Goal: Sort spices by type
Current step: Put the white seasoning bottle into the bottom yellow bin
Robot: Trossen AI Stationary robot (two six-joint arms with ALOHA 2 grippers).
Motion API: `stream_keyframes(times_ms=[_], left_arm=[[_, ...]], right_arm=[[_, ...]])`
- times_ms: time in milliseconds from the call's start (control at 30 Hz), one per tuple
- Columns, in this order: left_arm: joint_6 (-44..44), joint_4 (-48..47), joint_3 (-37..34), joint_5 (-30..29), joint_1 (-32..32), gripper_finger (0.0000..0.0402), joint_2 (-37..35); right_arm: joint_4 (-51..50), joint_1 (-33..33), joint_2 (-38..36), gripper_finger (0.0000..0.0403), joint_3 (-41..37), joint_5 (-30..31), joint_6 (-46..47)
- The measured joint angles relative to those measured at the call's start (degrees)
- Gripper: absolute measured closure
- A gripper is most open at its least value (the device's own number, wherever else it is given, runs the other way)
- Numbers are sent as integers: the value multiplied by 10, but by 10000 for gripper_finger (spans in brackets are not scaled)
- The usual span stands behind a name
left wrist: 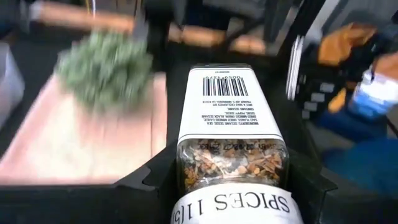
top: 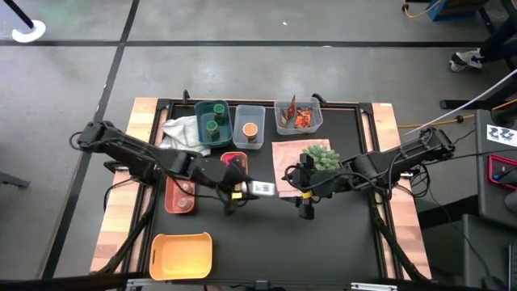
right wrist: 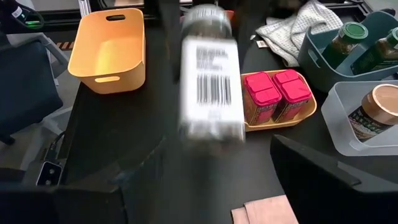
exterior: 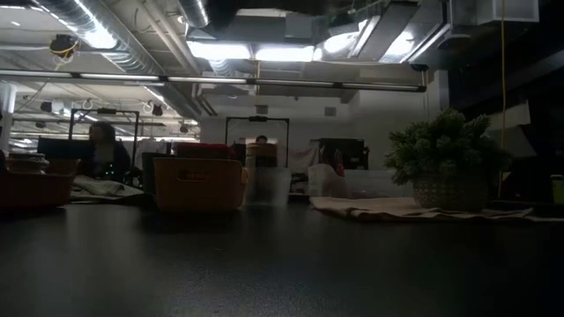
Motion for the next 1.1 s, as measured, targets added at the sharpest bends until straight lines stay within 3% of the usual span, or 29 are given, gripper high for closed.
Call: stream_keyframes(times_ms=[133, 333, 533, 733, 1100], left_arm=[[-87, -206, 47, 10, -20, 220, -42], [-298, -449, 110, 84, -73, 220, -61], [-528, -515, 111, 139, -152, 220, -46], [-681, -539, 111, 157, -226, 220, -8], [-795, -540, 111, 189, -283, 216, 87]], right_arm=[[-2, 0, 0, 115, 0, -4, -1], [-6, 0, 0, 114, 0, -5, -2], [-7, 0, 0, 114, 0, -5, -2], [-7, 0, 0, 114, 0, -5, -2], [-7, 0, 0, 113, 0, -5, -2]])
